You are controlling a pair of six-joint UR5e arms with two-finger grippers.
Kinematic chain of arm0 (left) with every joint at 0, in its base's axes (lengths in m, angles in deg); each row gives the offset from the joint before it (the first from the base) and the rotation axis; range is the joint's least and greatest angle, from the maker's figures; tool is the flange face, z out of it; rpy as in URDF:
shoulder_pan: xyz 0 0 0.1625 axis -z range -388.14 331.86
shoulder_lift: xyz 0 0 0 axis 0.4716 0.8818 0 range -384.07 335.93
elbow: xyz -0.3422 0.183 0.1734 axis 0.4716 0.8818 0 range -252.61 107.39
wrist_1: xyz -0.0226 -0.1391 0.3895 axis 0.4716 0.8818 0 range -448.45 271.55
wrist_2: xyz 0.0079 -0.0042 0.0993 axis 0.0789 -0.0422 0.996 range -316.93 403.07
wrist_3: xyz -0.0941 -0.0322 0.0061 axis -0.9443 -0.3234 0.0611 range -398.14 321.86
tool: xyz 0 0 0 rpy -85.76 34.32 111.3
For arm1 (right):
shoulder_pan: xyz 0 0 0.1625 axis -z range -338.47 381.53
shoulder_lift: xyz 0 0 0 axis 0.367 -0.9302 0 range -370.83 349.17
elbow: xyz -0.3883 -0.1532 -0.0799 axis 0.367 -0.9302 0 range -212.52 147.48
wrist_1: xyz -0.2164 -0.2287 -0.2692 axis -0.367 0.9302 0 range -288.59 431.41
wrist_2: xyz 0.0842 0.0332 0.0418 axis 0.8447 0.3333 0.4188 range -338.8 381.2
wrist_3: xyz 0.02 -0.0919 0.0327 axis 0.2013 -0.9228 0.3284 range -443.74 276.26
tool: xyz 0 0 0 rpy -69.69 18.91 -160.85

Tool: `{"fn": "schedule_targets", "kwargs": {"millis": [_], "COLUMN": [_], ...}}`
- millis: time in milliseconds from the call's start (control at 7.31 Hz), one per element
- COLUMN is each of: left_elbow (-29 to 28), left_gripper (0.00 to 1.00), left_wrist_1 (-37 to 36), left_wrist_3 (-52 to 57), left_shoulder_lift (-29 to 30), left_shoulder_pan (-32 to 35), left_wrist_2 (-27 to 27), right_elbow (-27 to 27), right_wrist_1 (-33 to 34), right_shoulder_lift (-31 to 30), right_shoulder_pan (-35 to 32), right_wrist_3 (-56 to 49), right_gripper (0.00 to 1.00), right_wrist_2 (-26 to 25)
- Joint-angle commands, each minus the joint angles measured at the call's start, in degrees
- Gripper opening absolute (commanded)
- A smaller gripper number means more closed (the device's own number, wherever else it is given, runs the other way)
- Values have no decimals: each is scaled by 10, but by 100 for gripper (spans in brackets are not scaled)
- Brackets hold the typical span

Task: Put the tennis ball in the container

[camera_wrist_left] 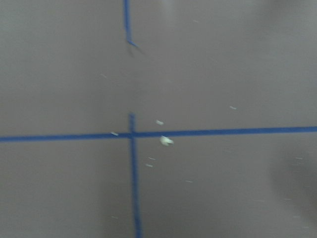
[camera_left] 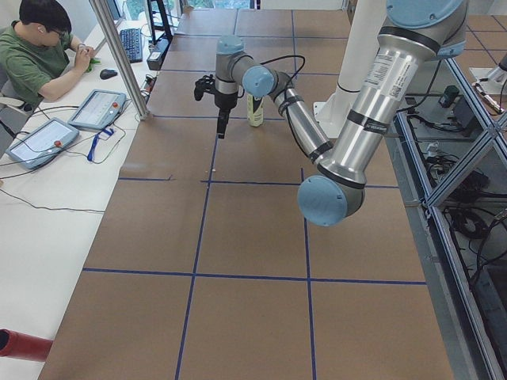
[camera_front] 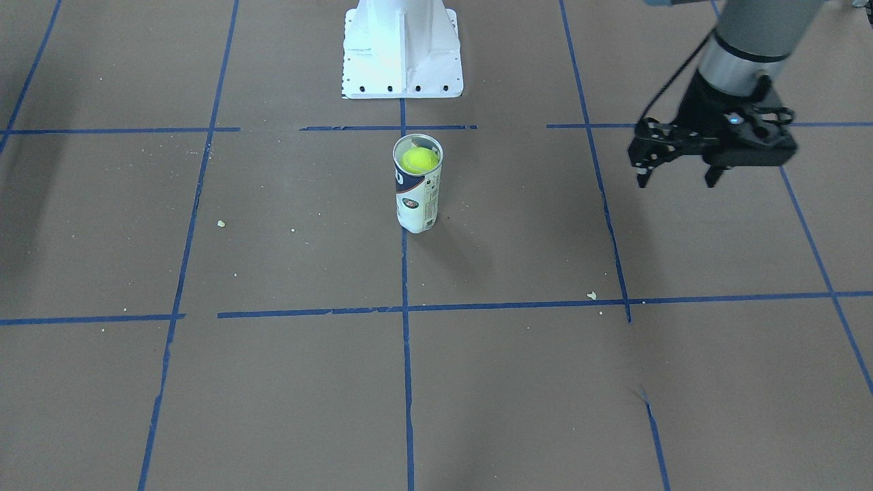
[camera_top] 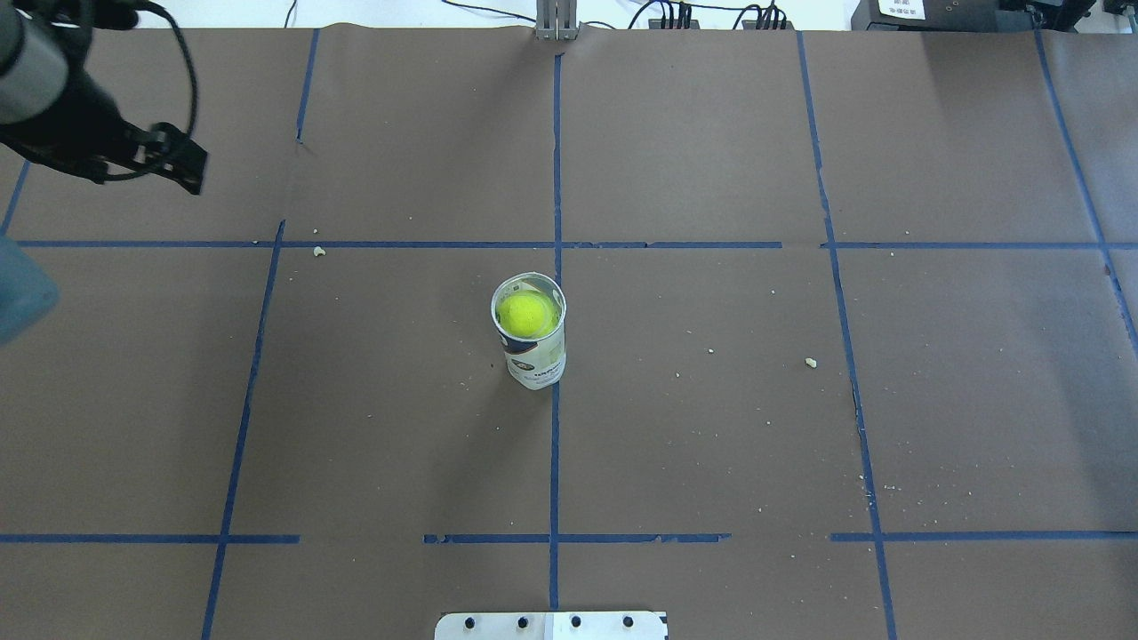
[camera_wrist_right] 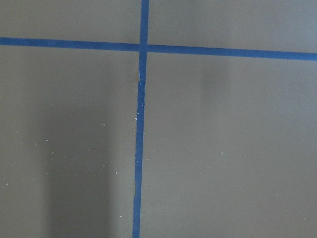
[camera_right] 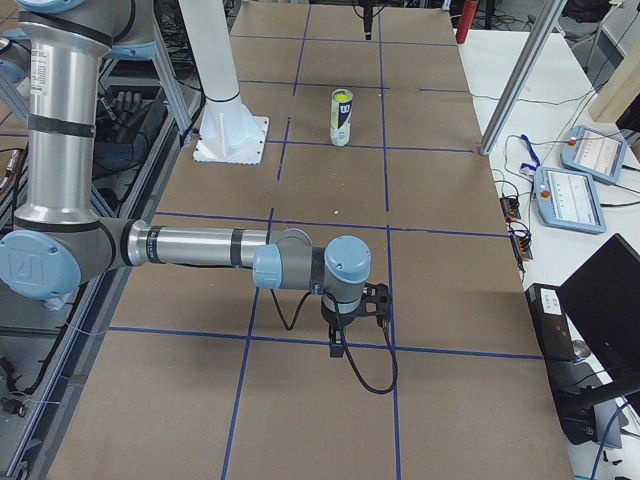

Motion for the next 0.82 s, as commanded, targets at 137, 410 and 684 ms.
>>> {"fn": "schedule_targets", "kwargs": {"millis": [137,410,684], "left_elbow": [-103,-146,-183], "left_gripper": [99,99,100], "left_wrist_1": [59,137,140], "left_wrist_3": [287,371,393], "left_shoulder_lift": [-87,-174,-231], "left_shoulder_pan": [172,239,298], "left_wrist_2": [-42,-77,-71], "right_elbow": [0,1,0], "right_wrist_1": [0,0,0], "right_shoulder_lift": [1,0,0], "right_shoulder_pan": [0,0,0], "right_wrist_3": [0,0,0], "right_gripper": [100,100,100], "right_wrist_2": [0,0,0]}}
